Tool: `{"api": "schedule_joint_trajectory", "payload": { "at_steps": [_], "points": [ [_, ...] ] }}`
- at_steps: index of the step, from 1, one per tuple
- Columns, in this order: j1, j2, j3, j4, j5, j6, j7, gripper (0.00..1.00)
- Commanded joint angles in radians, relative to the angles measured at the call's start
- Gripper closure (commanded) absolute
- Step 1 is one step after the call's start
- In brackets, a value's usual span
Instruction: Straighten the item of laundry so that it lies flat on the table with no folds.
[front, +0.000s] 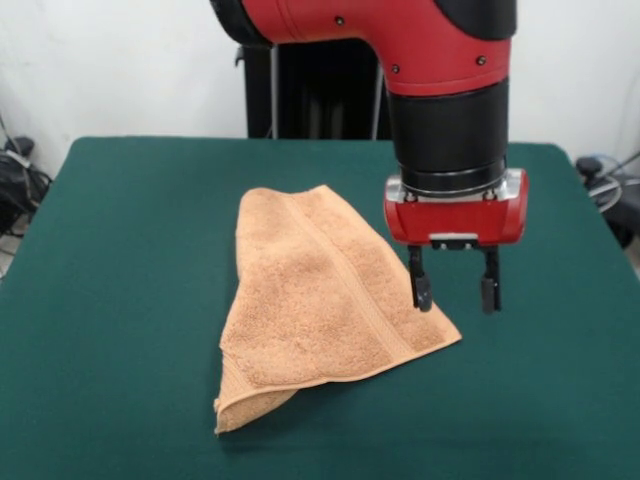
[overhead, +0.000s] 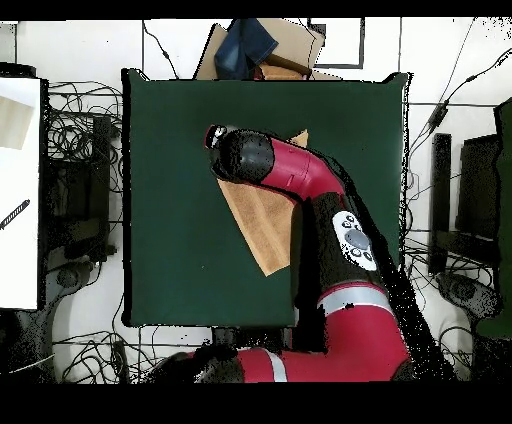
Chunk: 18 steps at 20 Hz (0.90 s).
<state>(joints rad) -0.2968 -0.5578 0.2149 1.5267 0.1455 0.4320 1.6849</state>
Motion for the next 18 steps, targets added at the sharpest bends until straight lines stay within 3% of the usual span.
{"api": "schedule_joint_trajectory", "payload": {
  "at_steps": [1,18],
  "points": [
    [0.01,0.037,0.071,0.087,-0.053,-0.061,0.079,0.0],
    [-0.009,0.05,0.088,0.098,-0.064,-0.092,0.066,0.0]
  ]
}}
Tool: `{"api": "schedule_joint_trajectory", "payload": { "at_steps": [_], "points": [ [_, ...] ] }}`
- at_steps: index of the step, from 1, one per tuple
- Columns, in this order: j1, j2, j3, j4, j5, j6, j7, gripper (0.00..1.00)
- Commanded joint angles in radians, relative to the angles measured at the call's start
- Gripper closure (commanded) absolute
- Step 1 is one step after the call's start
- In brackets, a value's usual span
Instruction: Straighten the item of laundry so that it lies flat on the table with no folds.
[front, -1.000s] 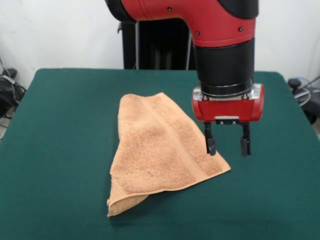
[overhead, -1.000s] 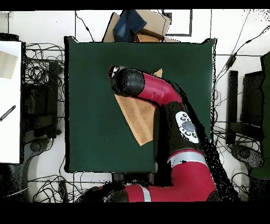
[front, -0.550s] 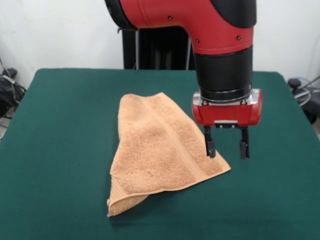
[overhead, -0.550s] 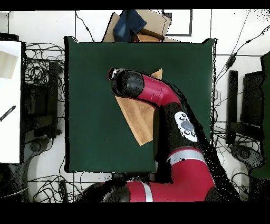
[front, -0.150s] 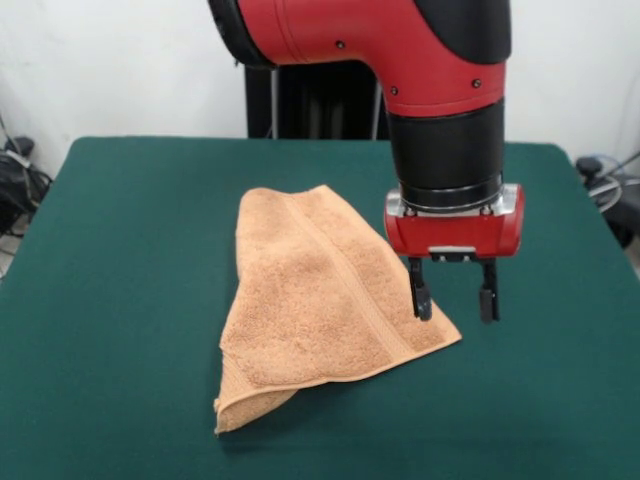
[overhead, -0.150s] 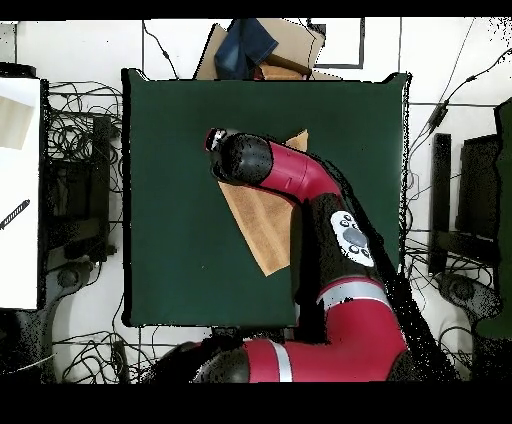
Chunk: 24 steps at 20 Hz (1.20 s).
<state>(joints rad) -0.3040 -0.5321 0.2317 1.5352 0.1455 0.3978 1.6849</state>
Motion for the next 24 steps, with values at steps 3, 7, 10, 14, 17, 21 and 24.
{"api": "schedule_joint_trajectory", "payload": {
  "at_steps": [3,7,10,14,17,21,24],
  "points": [
    [-0.005,0.025,0.074,0.098,-0.068,-0.065,0.065,0.0],
    [-0.019,0.032,0.088,0.116,-0.076,-0.09,0.063,0.0],
    [-0.046,0.045,0.116,0.138,-0.09,-0.123,0.053,0.0],
    [-0.079,0.05,0.144,0.158,-0.113,-0.135,0.045,0.0],
    [-0.092,0.049,0.152,0.169,-0.128,-0.144,0.049,0.0],
    [-0.097,0.059,0.157,0.165,-0.15,-0.159,0.06,0.0],
    [-0.095,0.073,0.154,0.16,-0.166,-0.181,0.069,0.0]
  ]
}}
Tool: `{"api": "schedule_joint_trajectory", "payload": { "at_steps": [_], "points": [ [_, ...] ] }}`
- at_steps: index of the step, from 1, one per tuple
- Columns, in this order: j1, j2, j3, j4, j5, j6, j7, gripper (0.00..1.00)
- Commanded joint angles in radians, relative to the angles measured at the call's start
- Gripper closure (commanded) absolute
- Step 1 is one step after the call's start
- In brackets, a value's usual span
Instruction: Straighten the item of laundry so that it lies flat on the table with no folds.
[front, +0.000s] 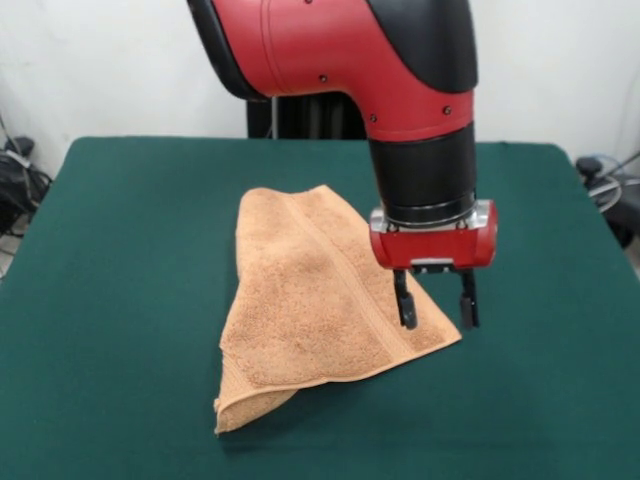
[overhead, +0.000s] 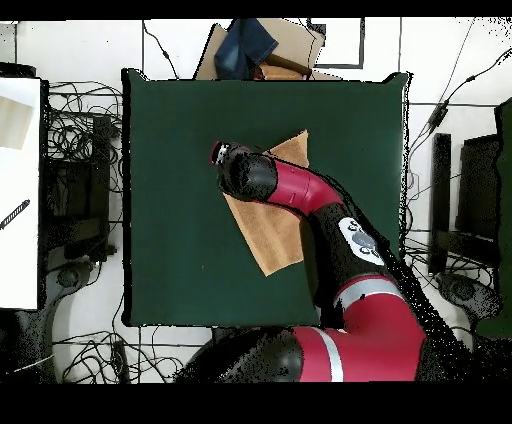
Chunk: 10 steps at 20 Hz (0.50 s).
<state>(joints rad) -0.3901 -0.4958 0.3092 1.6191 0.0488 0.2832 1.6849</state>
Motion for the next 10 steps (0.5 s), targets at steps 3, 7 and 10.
{"api": "schedule_joint_trajectory", "payload": {
  "at_steps": [3,7,10],
  "points": [
    [-0.014,0.05,0.081,0.077,-0.086,-0.086,0.073,0.0],
    [-0.011,0.089,0.078,0.07,-0.108,-0.14,0.088,0.0],
    [-0.012,0.112,0.079,0.061,-0.122,-0.162,0.09,0.0]
  ]
}}
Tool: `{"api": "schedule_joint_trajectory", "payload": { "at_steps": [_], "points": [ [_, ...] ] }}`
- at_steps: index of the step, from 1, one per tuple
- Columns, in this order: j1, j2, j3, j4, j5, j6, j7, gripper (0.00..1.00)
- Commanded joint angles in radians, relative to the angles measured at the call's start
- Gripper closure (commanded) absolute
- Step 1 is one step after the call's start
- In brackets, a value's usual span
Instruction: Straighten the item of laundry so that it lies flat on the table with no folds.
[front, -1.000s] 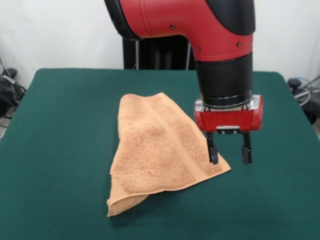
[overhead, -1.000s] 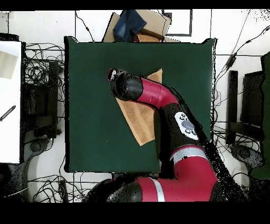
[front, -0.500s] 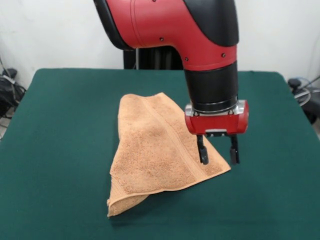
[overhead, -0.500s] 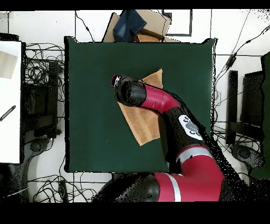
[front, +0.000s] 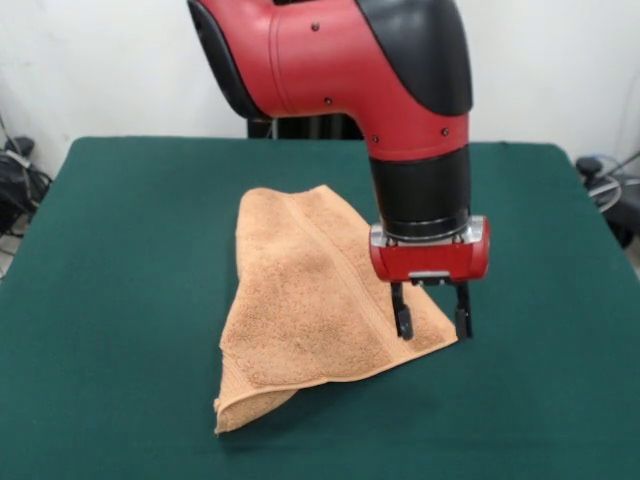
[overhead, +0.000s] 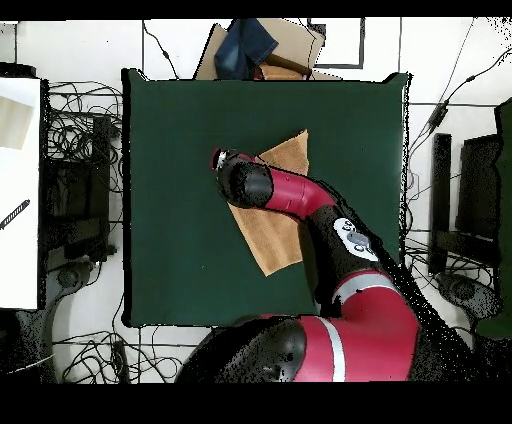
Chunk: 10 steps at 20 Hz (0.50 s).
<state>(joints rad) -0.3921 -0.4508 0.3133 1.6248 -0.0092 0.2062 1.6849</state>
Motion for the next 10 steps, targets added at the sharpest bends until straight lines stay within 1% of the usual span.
{"api": "schedule_joint_trajectory", "payload": {
  "at_steps": [1,10],
  "points": [
    [-0.009,0.069,0.074,0.057,-0.068,-0.092,0.094,0.0],
    [-0.013,0.021,0.076,0.077,-0.065,-0.054,0.102,0.0]
  ]
}}
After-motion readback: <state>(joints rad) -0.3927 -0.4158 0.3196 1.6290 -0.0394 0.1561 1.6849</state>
